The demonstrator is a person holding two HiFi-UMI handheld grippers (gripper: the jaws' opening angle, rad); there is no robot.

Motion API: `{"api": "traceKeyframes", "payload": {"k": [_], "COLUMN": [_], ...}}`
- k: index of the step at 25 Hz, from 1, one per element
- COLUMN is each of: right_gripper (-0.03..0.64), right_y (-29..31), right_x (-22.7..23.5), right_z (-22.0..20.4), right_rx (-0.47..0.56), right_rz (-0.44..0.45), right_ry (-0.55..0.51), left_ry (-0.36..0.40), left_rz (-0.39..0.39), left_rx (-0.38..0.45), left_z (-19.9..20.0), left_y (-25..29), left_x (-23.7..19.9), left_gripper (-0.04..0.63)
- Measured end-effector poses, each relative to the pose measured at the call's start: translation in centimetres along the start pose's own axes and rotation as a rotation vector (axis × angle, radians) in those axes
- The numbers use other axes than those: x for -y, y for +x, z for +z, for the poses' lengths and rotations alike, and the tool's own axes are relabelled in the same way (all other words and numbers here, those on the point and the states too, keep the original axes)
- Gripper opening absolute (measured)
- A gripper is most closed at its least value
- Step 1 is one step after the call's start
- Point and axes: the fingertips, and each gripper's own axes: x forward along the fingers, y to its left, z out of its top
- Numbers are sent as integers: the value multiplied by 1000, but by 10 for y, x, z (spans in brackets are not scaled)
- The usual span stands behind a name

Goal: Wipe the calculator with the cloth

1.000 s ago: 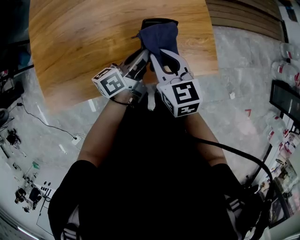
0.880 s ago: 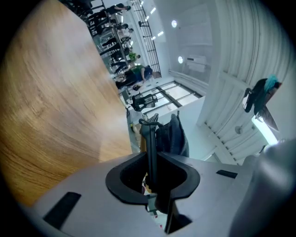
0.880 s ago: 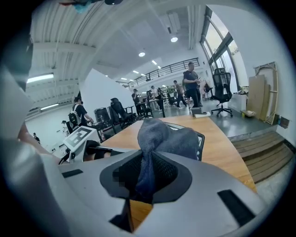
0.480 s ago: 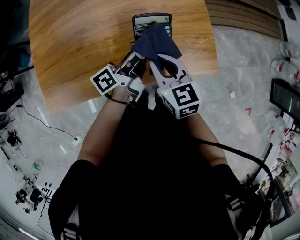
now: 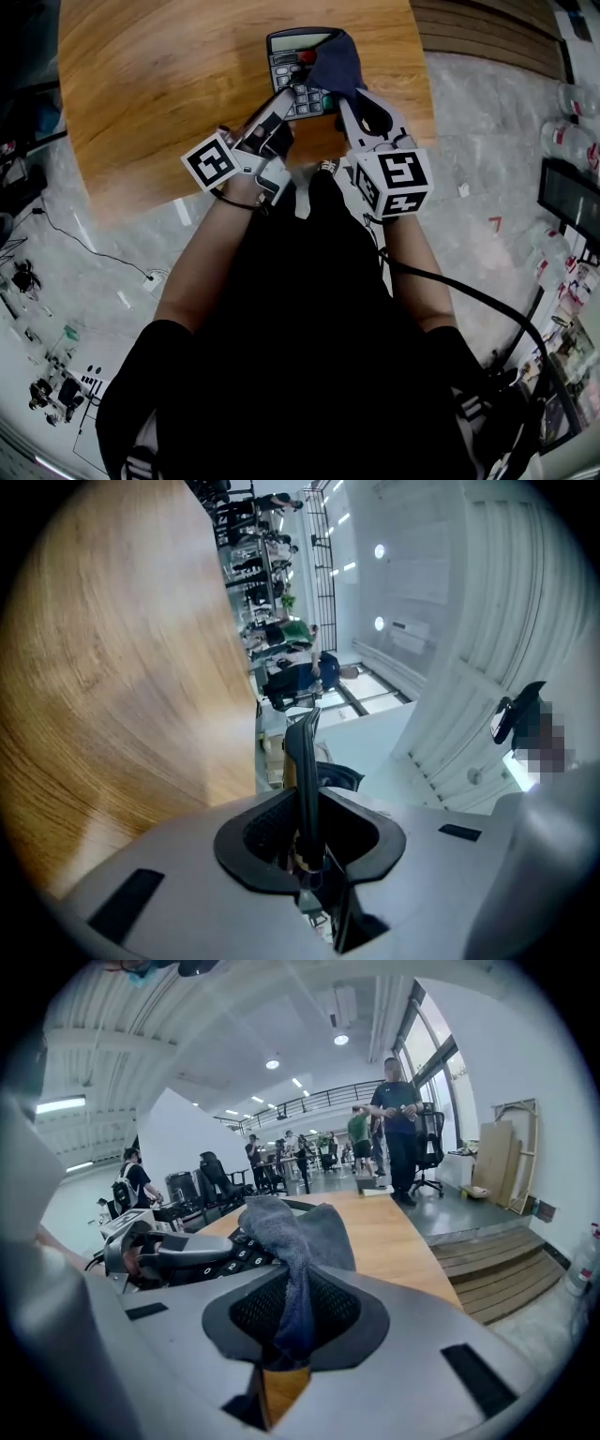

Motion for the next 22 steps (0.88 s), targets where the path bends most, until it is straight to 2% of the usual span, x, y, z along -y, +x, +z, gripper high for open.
{"api": "traceKeyframes", "payload": {"k": [5,10,17,22], "right_gripper": [60,60,60,60], "right_y": [1,9,16,11], "right_x": [22,22,-32,-73], "right_z": [26,48,59,53], "right_rx": [47,73,59,34], "right_rz": [-51,-45,94,215], "right_ry": [-6,-25,-144,-177], "left_ry": [41,85,159,100], "left_rz": [-16,-5,27,31], "left_rx": [-47,-106,-171,-114], "left_z": [-13,-32,-44,-37], "left_y": [0,-3,-12,-14], "left_x": [10,13,4,3], "left_gripper": [74,74,74,74]}}
